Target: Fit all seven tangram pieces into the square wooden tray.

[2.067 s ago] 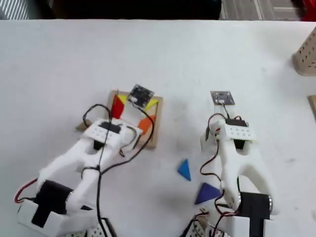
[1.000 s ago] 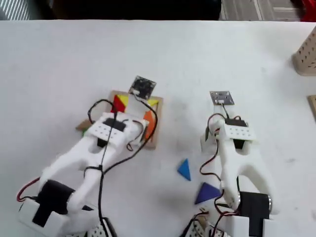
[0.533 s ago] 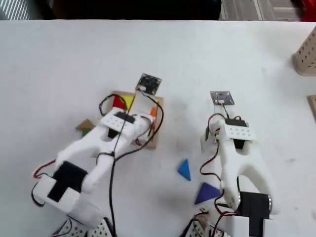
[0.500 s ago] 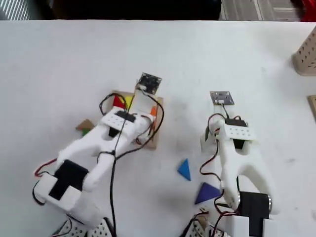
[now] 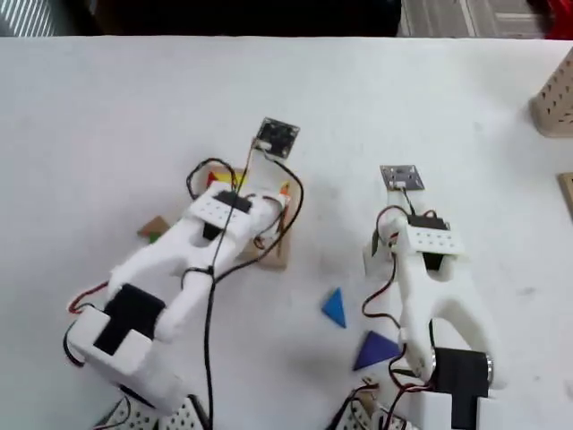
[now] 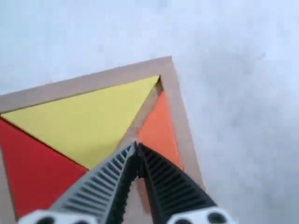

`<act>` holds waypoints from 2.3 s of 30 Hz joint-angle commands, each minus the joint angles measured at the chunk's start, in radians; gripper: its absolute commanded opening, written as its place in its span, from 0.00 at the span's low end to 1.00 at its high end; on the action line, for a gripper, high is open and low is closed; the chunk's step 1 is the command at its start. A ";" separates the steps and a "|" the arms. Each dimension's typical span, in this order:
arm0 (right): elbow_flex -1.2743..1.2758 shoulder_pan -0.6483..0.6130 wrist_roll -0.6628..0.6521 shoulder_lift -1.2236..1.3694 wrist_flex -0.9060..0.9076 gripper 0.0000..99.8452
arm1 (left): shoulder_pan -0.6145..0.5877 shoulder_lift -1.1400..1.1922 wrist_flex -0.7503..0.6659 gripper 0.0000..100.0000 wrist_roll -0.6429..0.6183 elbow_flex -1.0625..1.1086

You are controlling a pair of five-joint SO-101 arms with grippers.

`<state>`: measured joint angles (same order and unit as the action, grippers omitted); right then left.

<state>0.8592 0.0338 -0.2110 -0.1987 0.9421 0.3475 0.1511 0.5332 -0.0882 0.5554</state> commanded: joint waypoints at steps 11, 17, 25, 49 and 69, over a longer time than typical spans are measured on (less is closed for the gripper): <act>-0.005 -0.007 -0.014 -0.041 -0.007 0.02 | 0.024 -0.193 0.103 0.02 -0.009 0.008; -0.005 -0.008 -0.014 -0.041 -0.007 0.02 | 0.082 -0.220 0.101 0.02 -0.002 0.083; -0.005 -0.005 -0.014 -0.042 -0.007 0.02 | 0.096 -0.219 0.015 0.02 0.000 0.150; -0.005 -0.004 -0.014 -0.045 -0.007 0.02 | 0.061 -0.225 0.012 0.02 0.055 0.226; -0.005 -0.004 -0.014 -0.047 -0.007 0.02 | -0.059 -0.225 -0.055 0.02 0.055 0.204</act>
<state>0.8592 0.0353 -0.2110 -0.1987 0.9421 0.2938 -0.0192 0.4979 -0.0407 0.7856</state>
